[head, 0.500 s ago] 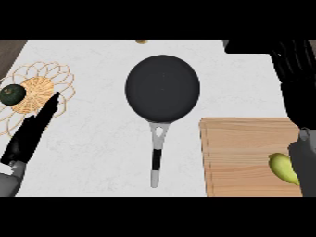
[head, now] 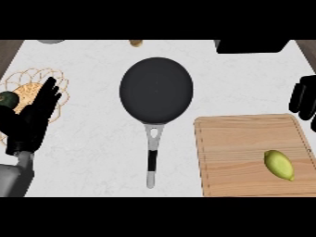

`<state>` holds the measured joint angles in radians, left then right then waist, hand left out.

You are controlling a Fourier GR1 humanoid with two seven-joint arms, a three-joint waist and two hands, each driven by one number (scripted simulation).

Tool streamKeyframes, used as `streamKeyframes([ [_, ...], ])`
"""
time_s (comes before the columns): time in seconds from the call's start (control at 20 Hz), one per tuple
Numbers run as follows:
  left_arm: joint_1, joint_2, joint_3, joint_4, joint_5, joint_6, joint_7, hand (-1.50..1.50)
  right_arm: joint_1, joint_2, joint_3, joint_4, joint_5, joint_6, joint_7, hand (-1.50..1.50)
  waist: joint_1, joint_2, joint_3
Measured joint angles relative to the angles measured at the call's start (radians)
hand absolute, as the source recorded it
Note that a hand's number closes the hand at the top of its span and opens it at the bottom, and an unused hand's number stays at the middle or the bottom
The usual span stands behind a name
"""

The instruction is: Pick the lemon from the cutting board and place it in the pan

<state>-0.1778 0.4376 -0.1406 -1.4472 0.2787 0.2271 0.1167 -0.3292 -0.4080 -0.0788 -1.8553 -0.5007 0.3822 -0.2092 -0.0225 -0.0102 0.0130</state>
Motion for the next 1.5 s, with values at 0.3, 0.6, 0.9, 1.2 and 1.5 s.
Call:
streamKeyframes([
  [0.3, -0.003, -0.039, 0.04, -0.031, 0.051, 0.022, -0.005, 0.0, 0.114, -0.118, -0.182, 0.057, 0.074, 0.214, -0.292, -1.5, -0.02, 0.016, 0.005],
  [0.6, 0.009, -0.054, 0.048, -0.052, 0.068, 0.024, -0.009, 0.0, 0.193, -0.22, -0.328, 0.082, 0.209, 0.204, -0.467, -1.5, -0.008, 0.019, 0.004],
  [0.9, 0.008, -0.061, 0.04, -0.068, 0.071, 0.018, 0.0, 0.0, 0.282, -0.306, -0.36, 0.045, 0.399, 0.101, -0.622, -1.5, 0.005, 0.018, 0.001],
  [1.2, 0.002, -0.065, 0.037, -0.072, 0.066, 0.02, 0.006, 0.0, 0.39, -0.366, -0.319, 0.025, 0.667, -0.062, -0.778, -1.5, 0.016, 0.018, -0.003],
  [1.5, -0.004, -0.066, 0.029, -0.081, 0.056, 0.024, 0.021, 0.0, 0.51, -0.429, -0.218, 0.045, 0.977, -0.214, -0.862, -1.5, 0.025, 0.017, -0.006],
])
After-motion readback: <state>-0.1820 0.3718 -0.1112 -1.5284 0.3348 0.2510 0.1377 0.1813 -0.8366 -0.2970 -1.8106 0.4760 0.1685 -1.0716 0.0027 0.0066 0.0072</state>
